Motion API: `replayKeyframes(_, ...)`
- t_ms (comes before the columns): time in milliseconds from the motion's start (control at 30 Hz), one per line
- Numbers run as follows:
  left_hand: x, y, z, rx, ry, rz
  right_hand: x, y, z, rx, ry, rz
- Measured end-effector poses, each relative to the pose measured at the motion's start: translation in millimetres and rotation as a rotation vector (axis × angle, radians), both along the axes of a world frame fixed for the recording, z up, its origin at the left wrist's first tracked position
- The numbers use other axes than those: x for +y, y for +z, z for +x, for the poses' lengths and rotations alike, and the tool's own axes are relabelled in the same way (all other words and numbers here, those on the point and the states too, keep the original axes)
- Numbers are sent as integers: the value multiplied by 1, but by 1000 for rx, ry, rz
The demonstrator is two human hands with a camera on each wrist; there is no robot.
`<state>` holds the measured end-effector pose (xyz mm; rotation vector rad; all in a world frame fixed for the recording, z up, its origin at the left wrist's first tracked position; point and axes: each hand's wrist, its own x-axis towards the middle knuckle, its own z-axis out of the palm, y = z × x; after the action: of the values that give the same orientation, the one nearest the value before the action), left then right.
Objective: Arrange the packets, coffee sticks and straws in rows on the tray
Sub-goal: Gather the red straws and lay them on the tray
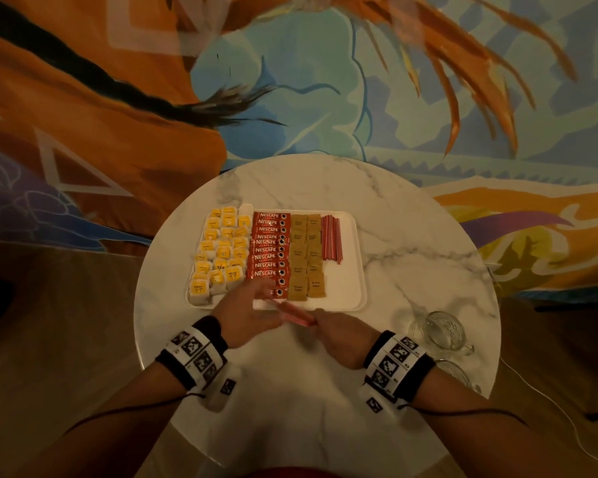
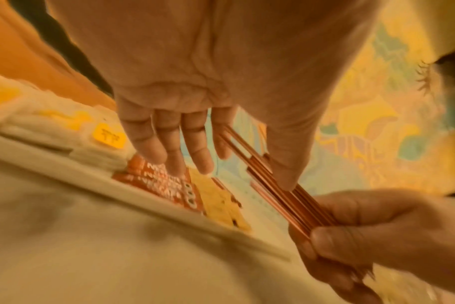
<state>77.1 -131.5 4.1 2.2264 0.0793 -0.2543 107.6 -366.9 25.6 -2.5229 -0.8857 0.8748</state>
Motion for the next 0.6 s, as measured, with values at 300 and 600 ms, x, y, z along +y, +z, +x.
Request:
replayKeyframes(300,-20,30,24,-56,43,-510,12,26,23,234,-184,421)
replayKeyframes(600,-71,45,35,0,407,-858,35,33,27,192,-191,516)
